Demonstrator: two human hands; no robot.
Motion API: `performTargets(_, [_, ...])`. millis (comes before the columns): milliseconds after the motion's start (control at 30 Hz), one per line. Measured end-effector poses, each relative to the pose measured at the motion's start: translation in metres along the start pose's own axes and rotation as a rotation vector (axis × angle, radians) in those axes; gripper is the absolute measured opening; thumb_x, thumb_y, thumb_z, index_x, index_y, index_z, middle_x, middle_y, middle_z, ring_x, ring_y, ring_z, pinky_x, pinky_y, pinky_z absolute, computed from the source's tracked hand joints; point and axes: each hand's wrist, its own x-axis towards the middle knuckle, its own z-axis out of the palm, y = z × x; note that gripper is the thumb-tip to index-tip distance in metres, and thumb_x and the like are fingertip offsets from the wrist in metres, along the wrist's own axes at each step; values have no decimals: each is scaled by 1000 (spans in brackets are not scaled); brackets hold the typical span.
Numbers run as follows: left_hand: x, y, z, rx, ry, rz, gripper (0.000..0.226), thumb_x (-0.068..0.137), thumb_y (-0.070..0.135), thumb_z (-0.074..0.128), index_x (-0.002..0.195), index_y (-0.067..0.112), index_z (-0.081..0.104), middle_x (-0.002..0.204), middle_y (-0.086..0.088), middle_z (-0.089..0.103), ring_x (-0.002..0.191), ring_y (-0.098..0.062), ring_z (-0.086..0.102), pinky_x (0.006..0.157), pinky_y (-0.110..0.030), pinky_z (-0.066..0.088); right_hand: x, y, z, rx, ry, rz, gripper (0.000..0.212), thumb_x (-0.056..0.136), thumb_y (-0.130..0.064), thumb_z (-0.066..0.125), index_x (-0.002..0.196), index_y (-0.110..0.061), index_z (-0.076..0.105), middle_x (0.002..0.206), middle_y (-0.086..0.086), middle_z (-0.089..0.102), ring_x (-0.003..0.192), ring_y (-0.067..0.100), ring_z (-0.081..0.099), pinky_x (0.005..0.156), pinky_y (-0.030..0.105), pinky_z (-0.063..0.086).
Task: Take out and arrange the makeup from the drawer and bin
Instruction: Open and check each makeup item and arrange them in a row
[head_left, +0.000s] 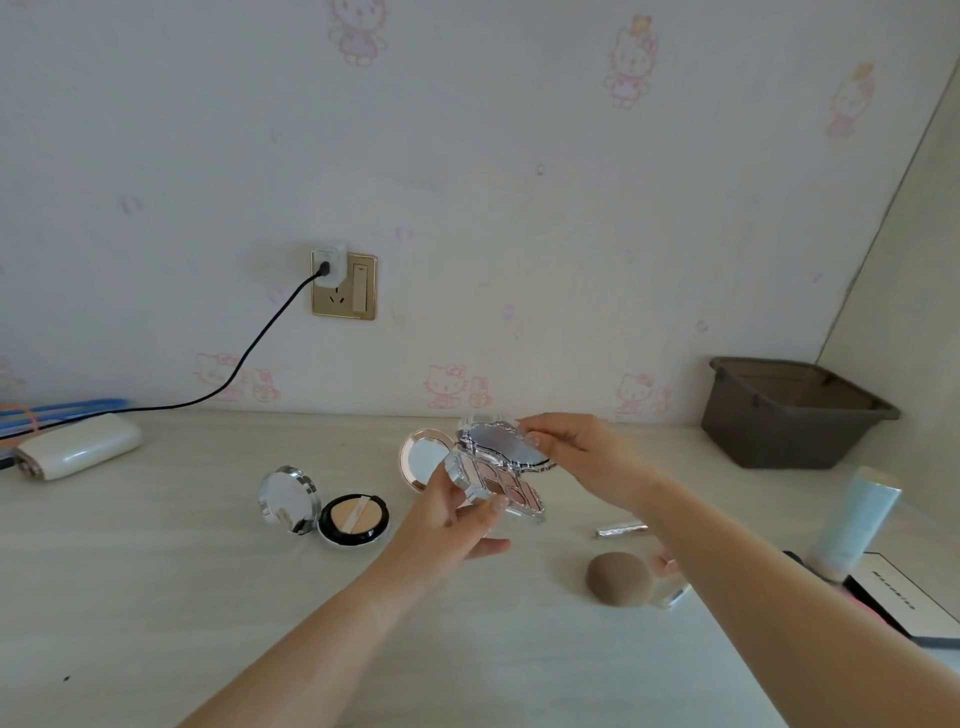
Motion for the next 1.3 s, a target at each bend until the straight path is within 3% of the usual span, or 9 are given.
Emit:
performTargets(133, [2, -6, 0, 12, -19, -16, 60, 86, 10, 65, 134, 33, 37, 120, 8, 64, 106, -5, 64, 88, -40, 56, 6, -3, -3, -282, 109, -147, 25, 94, -19, 54, 115, -18, 67, 108, -2, 67, 99, 14, 55, 86, 21, 38])
performTargets(333, [5, -13, -1, 3, -59, -26, 64, 75, 10, 70, 129, 33, 42, 111, 12, 67, 101, -5, 65, 83, -33, 57, 18, 0, -4, -348, 114, -120, 24, 94, -20, 53, 114, -20, 67, 107, -2, 68, 91, 10, 57, 79, 20, 39])
performTargets(567, [18, -23, 11, -56, 8, -97, 59, 67, 12, 72, 118, 34, 51, 106, 4, 67, 87, -6, 65, 89, -46, 55, 29, 12, -1, -435, 33, -26, 26, 97, -21, 44, 116, -22, 62, 108, 1, 66, 100, 20, 59, 85, 32, 45])
performTargets(767, [22, -39, 21, -252, 7, -251, 66, 65, 8, 75, 124, 27, 52, 123, -9, 61, 102, -15, 63, 82, -33, 56, 44, 43, -4, -571, 3, 39, 30, 100, -25, 37, 119, -21, 59, 107, 7, 61, 98, 25, 57, 81, 34, 46])
performTargets(900, [25, -40, 32, -322, 7, -304, 45, 66, 3, 74, 96, 29, 53, 129, -3, 48, 99, -15, 61, 83, -35, 55, 53, 62, -2, -605, 27, 105, 30, 100, -25, 36, 120, -23, 59, 109, 6, 60, 102, 25, 56, 78, 32, 43])
performTargets(1033, [36, -41, 38, -319, 18, -352, 43, 79, -6, 69, 106, 26, 57, 136, -5, 41, 97, -14, 63, 75, -34, 57, 61, 79, 2, -635, 27, 168, 32, 101, -24, 34, 122, -26, 58, 113, 5, 59, 105, 25, 54, 77, 32, 43])
performTargets(1100, [42, -42, 39, -327, 17, -359, 46, 75, -4, 73, 112, 21, 60, 130, -4, 44, 97, -9, 63, 74, -31, 57, 64, 85, 4, -644, 12, 196, 32, 101, -25, 33, 121, -28, 58, 112, 4, 59, 105, 25, 54, 75, 31, 40])
performTargets(1233, [51, -45, 39, -395, 54, -374, 24, 76, -8, 68, 91, 10, 64, 92, -3, 55, 75, -6, 64, 68, -30, 58, 69, 92, 7, -652, -28, 234, 29, 99, -24, 36, 109, -24, 64, 106, 6, 61, 100, 28, 57, 78, 35, 46])
performTargets(1300, [52, -48, 37, -376, 73, -381, 25, 80, -6, 66, 101, 8, 64, 100, -5, 57, 79, -6, 63, 71, -30, 58, 70, 94, 8, -643, -29, 242, 28, 97, -23, 38, 103, -23, 65, 103, 5, 62, 97, 27, 57, 80, 36, 48])
